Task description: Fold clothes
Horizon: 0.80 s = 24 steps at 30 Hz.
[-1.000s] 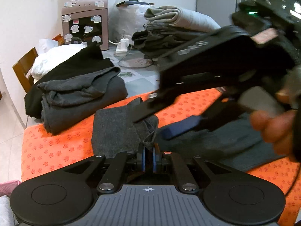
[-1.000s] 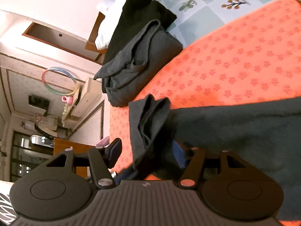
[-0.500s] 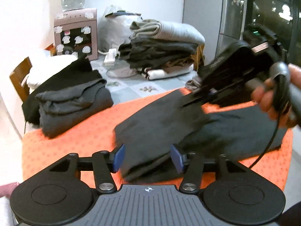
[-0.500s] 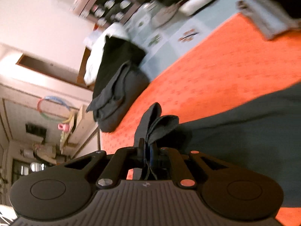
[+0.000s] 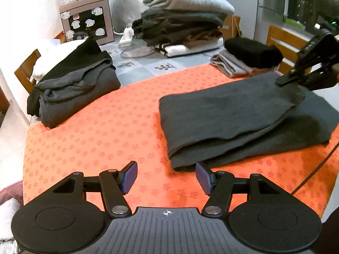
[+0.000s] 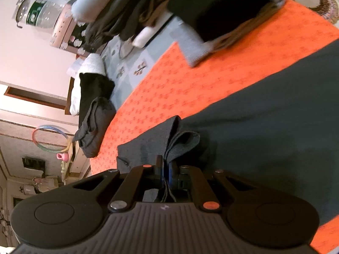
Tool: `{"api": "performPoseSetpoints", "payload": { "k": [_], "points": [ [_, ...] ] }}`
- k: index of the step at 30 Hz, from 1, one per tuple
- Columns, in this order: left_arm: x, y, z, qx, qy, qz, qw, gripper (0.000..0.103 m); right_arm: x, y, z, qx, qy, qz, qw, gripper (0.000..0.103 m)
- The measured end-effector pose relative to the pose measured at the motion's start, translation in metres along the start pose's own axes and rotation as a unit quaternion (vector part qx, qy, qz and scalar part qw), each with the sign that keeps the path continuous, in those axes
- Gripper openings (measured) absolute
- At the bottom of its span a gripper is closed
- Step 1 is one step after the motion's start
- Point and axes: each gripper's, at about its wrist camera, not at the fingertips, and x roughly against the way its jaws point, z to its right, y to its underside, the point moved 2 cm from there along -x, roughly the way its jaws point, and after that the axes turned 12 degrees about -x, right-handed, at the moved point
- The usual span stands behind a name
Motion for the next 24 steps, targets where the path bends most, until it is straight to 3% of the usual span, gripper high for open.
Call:
{"api": "performPoseSetpoints", "payload": {
  "k": [10, 19, 24],
  "points": [
    [-0.016, -0.026, 0.04, 0.003, -0.007, -0.006, 1.0, 0.063, 0.054, -0.031, 0.064, -0.013, 0.023, 0.013, 1.0, 0.005],
    [-0.045, -0.038, 0.07, -0.06, -0.008, -0.022, 0.9979, 0.048, 0.083, -0.047, 0.107, -0.029, 0.04, 0.027, 0.998, 0.005],
    [-0.049, -0.037, 0.073, -0.079, -0.003, -0.029, 0.9965, 0.047, 0.082, -0.051, 0.112, -0.024, 0.044, 0.029, 0.998, 0.005]
  ]
}}
